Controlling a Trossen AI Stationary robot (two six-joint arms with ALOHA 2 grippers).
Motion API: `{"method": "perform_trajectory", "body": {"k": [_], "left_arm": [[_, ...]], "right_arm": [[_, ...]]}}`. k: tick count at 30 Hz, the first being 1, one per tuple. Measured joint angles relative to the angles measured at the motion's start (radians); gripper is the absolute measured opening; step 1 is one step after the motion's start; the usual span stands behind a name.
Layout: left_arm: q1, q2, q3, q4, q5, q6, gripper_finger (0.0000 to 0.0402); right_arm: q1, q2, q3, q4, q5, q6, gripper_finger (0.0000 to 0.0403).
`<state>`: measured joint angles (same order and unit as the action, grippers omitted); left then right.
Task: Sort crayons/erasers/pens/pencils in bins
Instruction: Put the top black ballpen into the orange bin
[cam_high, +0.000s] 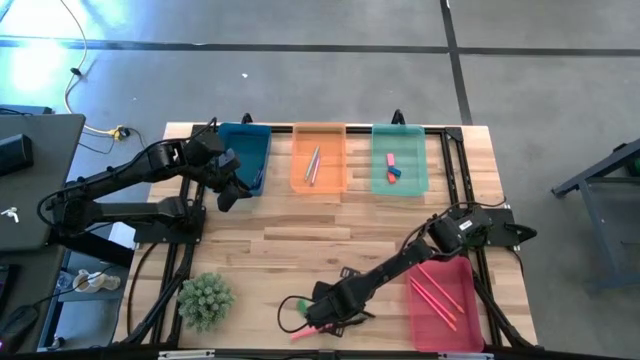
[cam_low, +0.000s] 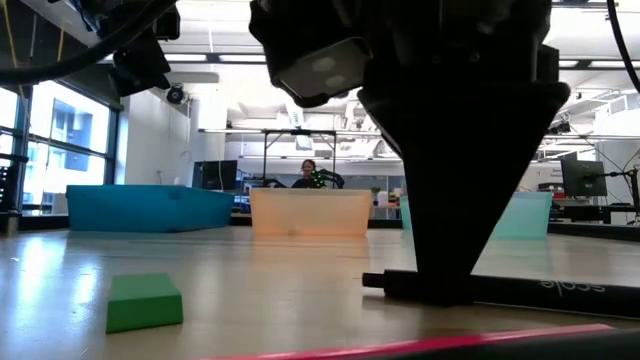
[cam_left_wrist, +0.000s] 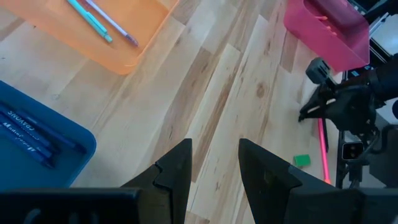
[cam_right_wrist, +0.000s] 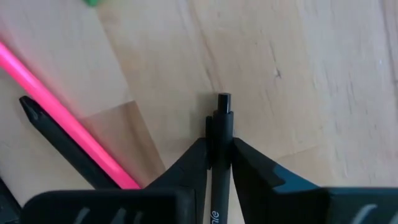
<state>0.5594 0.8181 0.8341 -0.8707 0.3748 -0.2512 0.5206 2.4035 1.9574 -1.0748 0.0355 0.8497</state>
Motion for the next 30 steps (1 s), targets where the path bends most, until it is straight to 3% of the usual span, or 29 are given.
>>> {"method": "perform_trajectory", "body": {"k": [12,27,30], "left_arm": [[0.0,0.0,0.0,0.0,0.0,0.0,0.0119],[0.0,0.0,0.0,0.0,0.0,0.023,0.0119],[0.0,0.0,0.0,0.0,0.0,0.027,0.0119]], "right_arm": [[-0.021,0.0,-0.003,0.013,-0.011,0.015,0.0012],[-0.022,0.001,0.023,0.006,-0.01,0.094,0.001],[-0.023,0.006,0.055,-0.011,0.034,0.108,0.001]]}}
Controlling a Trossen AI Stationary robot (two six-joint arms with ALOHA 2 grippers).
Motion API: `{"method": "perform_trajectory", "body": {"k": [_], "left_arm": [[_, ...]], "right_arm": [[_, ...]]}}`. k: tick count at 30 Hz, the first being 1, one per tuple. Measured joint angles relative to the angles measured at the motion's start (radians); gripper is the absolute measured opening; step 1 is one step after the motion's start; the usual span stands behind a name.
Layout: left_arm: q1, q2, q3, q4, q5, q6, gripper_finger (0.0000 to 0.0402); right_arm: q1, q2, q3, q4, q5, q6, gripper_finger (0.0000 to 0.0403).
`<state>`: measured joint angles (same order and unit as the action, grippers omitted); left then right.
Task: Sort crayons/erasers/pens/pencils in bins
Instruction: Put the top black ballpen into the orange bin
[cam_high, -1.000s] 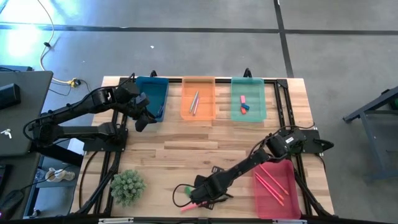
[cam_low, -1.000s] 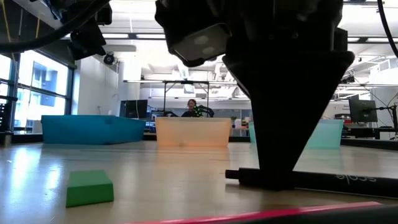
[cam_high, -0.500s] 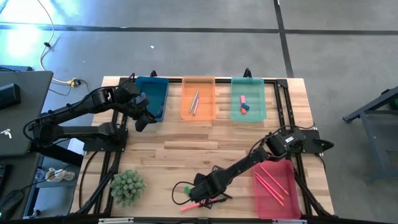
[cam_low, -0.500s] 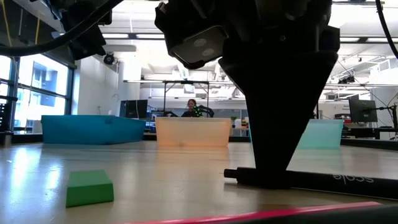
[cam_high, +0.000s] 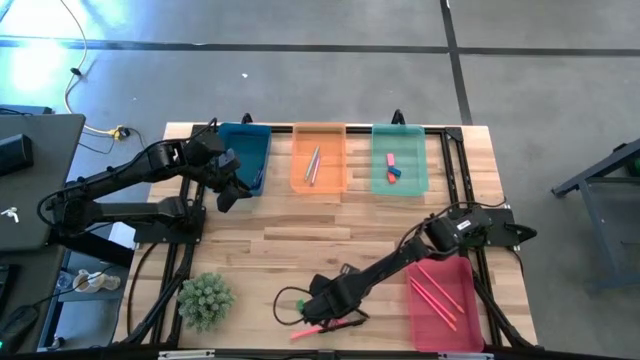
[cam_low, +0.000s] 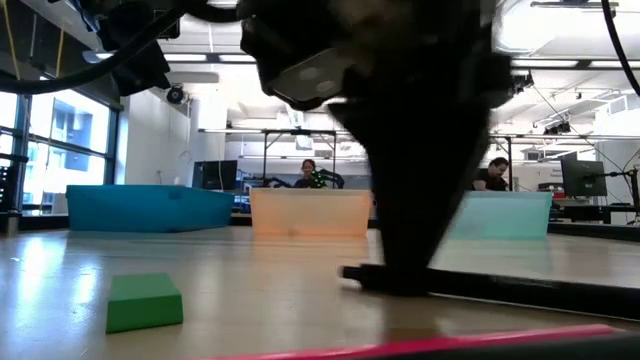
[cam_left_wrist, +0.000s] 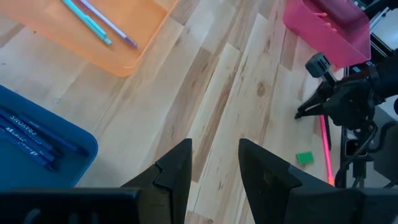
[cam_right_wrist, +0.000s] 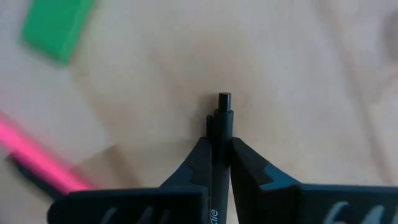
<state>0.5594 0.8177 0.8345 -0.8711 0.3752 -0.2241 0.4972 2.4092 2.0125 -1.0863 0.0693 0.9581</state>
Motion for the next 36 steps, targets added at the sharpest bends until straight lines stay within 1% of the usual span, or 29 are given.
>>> {"method": "perform_trajectory", "body": {"k": [5,10,14,21,26,31,36], "left_arm": [[0.0,0.0,0.0,0.0,0.0,0.005,0.0119],[0.0,0.0,0.0,-0.007,0.006,-0.005,0.0119],[0.0,0.0,0.0,-0.007,0.007,0.01,0.0119],[0.0,-0.003,0.0,-0.008,0.007,0.018,0.0119],[0.0,-0.003,0.0,-0.008,0.007,0.019,0.0119],[0.0,-0.003,0.0,-0.008,0.006,0.055,0.0119],[0.0,-0.003,0.001,-0.008,0.003,0.068,0.0119]], "right_arm": [[-0.005,0.007,0.047,-0.078,0.054,0.038,0.0009],[-0.019,0.007,0.084,-0.103,0.055,0.064,0.0008],[-0.048,0.007,0.119,-0.106,0.105,0.089,0.0008],[-0.107,0.004,0.183,-0.122,0.167,0.092,0.0008],[-0.166,0.003,0.249,-0.207,0.233,0.116,0.0007],[-0.23,0.001,0.344,-0.302,0.31,0.106,0.0002],[-0.299,-0.075,0.302,-0.307,0.356,0.088,0.0002]]}}
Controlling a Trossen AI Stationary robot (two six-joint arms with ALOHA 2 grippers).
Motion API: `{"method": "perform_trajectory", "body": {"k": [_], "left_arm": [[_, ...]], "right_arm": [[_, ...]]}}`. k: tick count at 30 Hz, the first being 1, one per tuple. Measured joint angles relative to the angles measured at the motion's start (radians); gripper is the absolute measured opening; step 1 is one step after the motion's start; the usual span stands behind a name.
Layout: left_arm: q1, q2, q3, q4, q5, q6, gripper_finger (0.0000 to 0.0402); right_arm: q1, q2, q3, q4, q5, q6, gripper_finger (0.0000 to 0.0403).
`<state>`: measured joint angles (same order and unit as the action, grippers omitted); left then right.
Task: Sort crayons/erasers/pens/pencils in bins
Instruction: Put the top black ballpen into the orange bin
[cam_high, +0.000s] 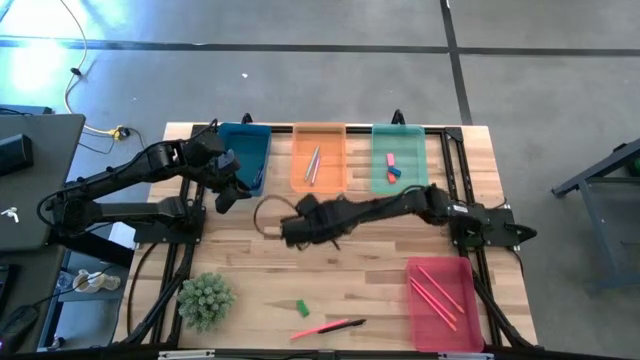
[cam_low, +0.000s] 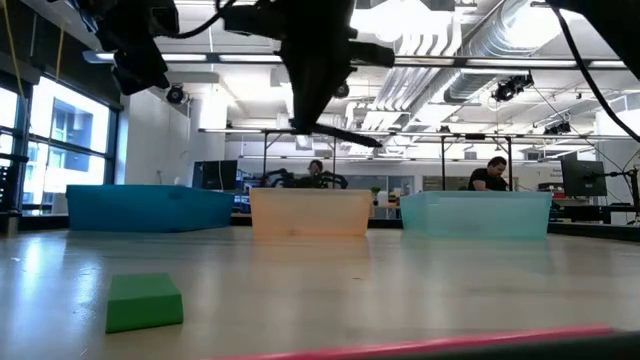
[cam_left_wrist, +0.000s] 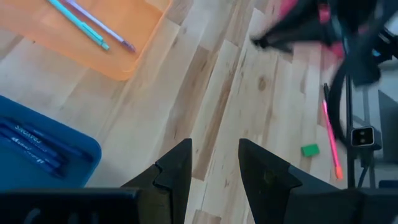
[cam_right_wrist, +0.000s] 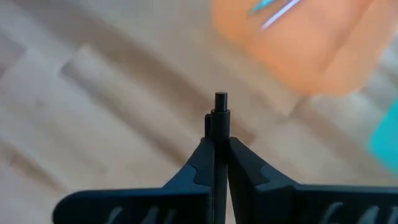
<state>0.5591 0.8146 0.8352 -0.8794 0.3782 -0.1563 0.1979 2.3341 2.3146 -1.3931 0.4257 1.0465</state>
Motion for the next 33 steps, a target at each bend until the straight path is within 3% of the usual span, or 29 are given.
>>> {"method": "perform_trajectory", "body": {"k": [11,21,26,33], "left_arm": [[0.0,0.0,0.0,0.001,-0.007,0.011,0.0119],[0.001,0.001,0.0,0.006,-0.007,0.011,0.0119],[0.001,0.0,0.0,0.006,-0.025,0.011,0.0119],[0.001,0.001,0.0,0.009,-0.123,0.011,0.0119]], "right_arm": [[-0.212,-0.107,0.0,0.04,0.042,-0.234,0.0001],[-0.413,-0.119,-0.007,0.263,-0.118,-0.5,0.0001],[-0.479,-0.119,-0.059,0.359,-0.194,-0.511,0.0001],[-0.515,-0.117,-0.249,0.52,-0.266,-0.505,0.0]]}}
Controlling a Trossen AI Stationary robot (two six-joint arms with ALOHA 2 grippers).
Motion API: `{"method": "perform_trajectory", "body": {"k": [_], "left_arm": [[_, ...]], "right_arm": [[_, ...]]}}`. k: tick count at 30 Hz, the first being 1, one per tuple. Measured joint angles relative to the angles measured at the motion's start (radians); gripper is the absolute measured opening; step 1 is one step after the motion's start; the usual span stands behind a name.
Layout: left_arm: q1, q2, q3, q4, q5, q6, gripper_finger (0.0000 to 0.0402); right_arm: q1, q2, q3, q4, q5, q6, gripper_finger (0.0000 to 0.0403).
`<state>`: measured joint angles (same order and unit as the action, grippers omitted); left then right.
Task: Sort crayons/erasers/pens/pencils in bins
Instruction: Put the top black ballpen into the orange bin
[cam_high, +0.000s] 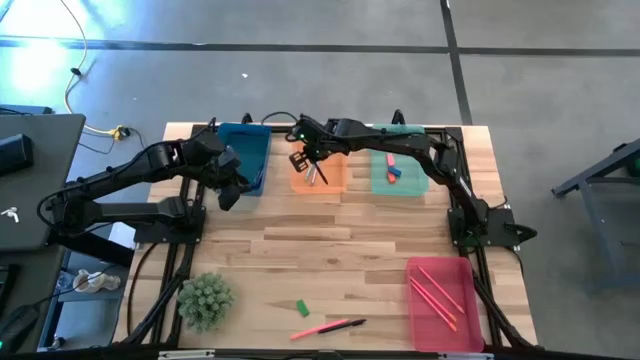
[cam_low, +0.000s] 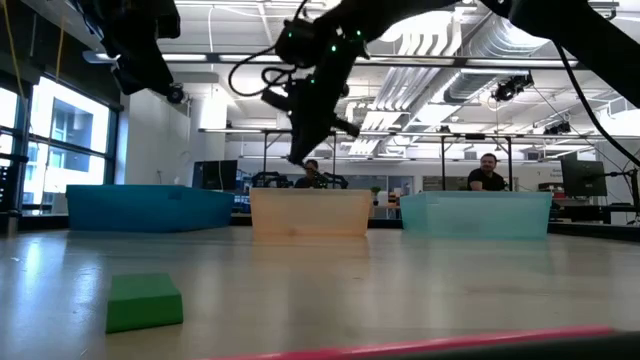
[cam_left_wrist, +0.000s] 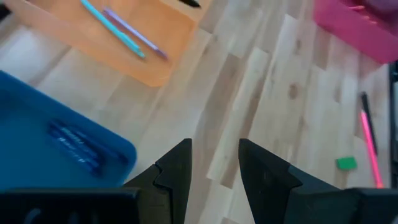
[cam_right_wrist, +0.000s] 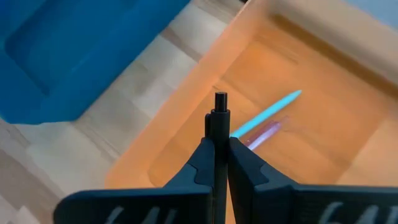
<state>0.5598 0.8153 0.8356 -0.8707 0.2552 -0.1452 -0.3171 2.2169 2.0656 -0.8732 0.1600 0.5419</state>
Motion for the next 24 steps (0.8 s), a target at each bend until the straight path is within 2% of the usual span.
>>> {"method": "perform_trajectory", "body": {"k": [9,18,24], "left_arm": [[0.0,0.0,0.0,0.006,-0.009,-0.009,0.0119],[0.0,0.0,0.0,0.005,-0.008,-0.01,0.0119],[0.0,0.0,0.0,0.005,-0.008,-0.008,0.0119]], "right_arm": [[-0.021,0.0,-0.198,0.252,-0.011,0.008,0.0],[-0.039,0.002,-0.284,0.291,-0.021,0.034,0.0003],[-0.042,0.001,-0.284,0.306,-0.023,0.029,0.0043]]}}
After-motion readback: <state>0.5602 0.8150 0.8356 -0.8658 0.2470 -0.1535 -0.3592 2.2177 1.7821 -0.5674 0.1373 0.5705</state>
